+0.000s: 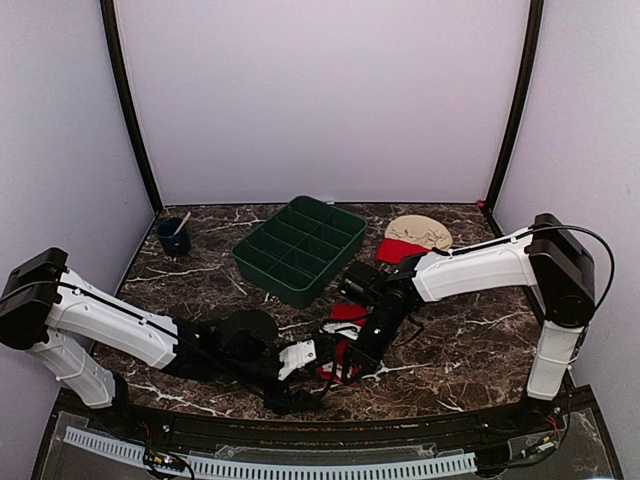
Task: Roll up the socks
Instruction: Pick up the sock from the center of the board, then roll the sock at the center of the board.
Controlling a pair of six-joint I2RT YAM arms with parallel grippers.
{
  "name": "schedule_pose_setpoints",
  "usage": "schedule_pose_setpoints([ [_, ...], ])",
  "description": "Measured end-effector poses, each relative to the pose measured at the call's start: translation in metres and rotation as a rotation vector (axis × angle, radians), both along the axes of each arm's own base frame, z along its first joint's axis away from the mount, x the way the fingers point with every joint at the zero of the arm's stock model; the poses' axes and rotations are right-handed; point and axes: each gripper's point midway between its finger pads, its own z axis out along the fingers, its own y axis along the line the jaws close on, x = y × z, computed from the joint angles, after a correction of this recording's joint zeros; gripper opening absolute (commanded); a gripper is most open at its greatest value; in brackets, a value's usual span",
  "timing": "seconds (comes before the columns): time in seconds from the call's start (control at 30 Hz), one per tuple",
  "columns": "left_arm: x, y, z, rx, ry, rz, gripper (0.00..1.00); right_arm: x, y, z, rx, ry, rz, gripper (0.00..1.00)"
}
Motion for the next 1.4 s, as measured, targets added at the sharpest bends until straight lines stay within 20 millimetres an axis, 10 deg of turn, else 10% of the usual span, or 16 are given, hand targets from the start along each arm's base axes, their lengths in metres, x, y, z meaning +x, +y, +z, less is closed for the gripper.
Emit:
schedule_pose_setpoints([
  [1.4,0.025,-0.016,-0.025,0.037,-0.287,0.034,0.56,-0.009,-0.003,0.003,-0.005,0.055,0.005,0.0],
])
